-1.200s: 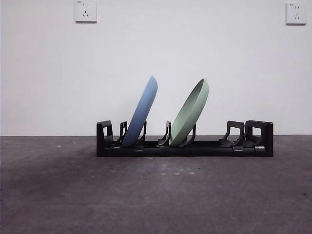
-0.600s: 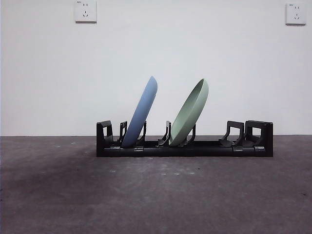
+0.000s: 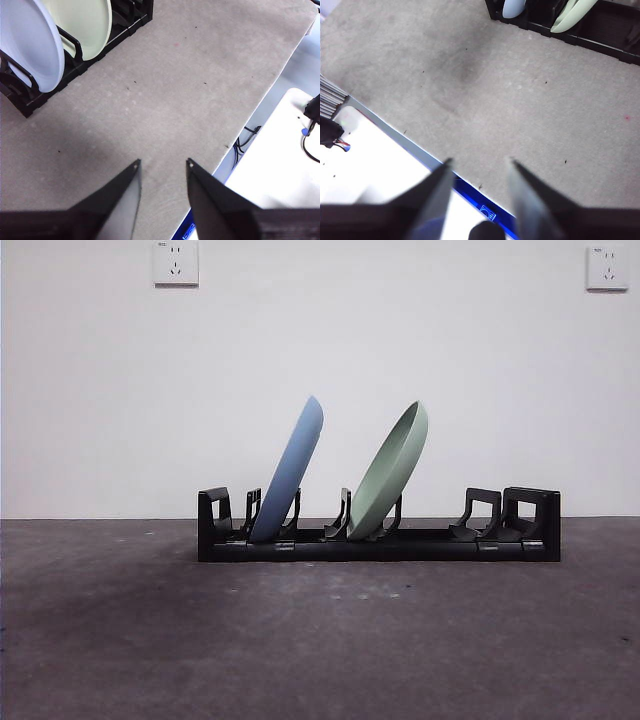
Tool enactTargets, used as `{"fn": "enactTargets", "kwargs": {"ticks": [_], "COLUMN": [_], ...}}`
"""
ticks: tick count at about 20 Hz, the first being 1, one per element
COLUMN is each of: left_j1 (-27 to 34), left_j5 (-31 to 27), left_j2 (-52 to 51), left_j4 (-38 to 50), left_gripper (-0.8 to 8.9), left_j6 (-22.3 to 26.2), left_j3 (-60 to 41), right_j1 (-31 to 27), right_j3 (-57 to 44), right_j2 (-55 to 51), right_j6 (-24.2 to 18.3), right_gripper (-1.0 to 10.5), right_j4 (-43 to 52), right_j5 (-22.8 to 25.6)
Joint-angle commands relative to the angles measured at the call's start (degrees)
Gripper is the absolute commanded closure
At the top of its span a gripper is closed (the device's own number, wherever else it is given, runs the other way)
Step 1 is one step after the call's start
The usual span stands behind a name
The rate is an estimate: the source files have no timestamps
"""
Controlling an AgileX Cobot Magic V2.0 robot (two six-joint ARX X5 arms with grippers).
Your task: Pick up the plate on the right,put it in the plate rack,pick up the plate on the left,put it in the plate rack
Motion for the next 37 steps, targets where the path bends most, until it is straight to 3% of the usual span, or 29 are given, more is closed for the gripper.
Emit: {"fn": "enactTargets", "kwargs": {"ticks": [1,12,20,22,25,27,29,31,34,37], "left_j1": [-0.2,-0.2,-0.2,-0.2,0.0,0.3,4.9,12.3,24.7,33.7], "left_j5": [0.0,-0.2,-0.2,-1.4,-7.8,-9.4,-8.4,-0.8,10.8,10.9], "left_j2": [-0.1,0.0,1.4,2.0,2.3,1.9,0.2,-1.4,-6.9,-15.6], "left_j4": [0.7,0.6,0.7,1.1,5.4,11.3,18.3,24.7,33.6,42.7], "left_gripper": [8.25,8.18,8.18,8.17,8.17,8.17,8.17,8.17,8.17,8.17], "left_j6": [-0.4,-0.3,-0.3,2.9,3.8,8.3,15.4,20.8,23.1,23.3], "left_j3": [-0.3,-0.2,-0.2,-0.2,-0.2,-0.4,-0.5,-1.5,-8.6,-22.2], "right_j1": [0.2,0.2,0.2,0.2,0.2,0.2,0.2,0.2,0.2,0.2], "right_j3": [-0.2,-0.2,-0.2,-0.2,-0.2,-0.2,-0.2,-0.2,-0.2,-0.2], "right_j2": [0.0,0.8,4.9,6.6,9.2,10.8,12.4,13.8,15.3,16.4], "right_j6": [-0.9,0.6,0.6,0.6,0.6,0.6,0.6,0.6,0.6,0.6], "right_gripper": [9.6,9.4,9.4,9.4,9.4,9.4,9.4,9.4,9.4,9.4], "right_j4": [-1.3,-1.3,-1.3,-1.3,-1.3,-1.3,-1.3,-1.3,-1.3,-1.2], "right_j5": [-0.2,1.0,9.5,11.9,13.9,14.6,14.7,14.7,14.7,14.7]}}
